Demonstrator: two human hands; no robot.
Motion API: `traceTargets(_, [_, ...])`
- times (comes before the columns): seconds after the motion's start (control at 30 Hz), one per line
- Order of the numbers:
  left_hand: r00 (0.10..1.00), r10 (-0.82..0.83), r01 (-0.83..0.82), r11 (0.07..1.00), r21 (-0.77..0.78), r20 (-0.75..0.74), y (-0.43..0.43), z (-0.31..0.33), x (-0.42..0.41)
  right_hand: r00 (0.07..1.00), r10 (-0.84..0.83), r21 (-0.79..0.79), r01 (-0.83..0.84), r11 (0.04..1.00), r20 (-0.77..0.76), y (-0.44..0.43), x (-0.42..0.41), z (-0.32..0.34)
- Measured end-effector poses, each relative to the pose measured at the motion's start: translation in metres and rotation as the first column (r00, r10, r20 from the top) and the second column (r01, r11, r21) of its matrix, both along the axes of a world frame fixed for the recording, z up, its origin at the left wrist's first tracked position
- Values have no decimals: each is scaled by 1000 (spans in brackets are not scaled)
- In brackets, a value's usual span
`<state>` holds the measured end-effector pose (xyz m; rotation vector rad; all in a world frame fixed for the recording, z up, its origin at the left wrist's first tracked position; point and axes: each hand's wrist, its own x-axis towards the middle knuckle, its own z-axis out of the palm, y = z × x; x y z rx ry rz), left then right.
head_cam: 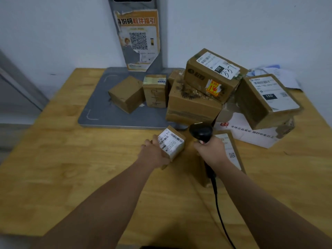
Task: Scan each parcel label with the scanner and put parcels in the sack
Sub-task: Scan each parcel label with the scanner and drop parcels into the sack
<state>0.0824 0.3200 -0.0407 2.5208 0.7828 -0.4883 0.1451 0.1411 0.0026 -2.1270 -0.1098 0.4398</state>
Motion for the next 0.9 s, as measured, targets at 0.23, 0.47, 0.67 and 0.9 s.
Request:
traceTargets(0.23, [918, -11, 109, 968, -225, 396, 6, 14, -54, 975, 71, 324, 1, 946, -210, -8, -11, 10])
traceTargets(0.47, [873, 64, 124, 930, -346, 483, 5, 34, -74, 929, 251, 487, -92, 869, -272, -3, -29, 7])
traceTargets(0.67, [771, 608, -150, 464, -873, 191, 12, 44, -77, 906, 305, 596, -76, 799, -294, -3, -37, 11])
traceTargets(0.9, [601, 764, -270, 471, -840, 236, 29, 45, -75, 982, 88, 367, -21, 930, -168, 8, -38, 21])
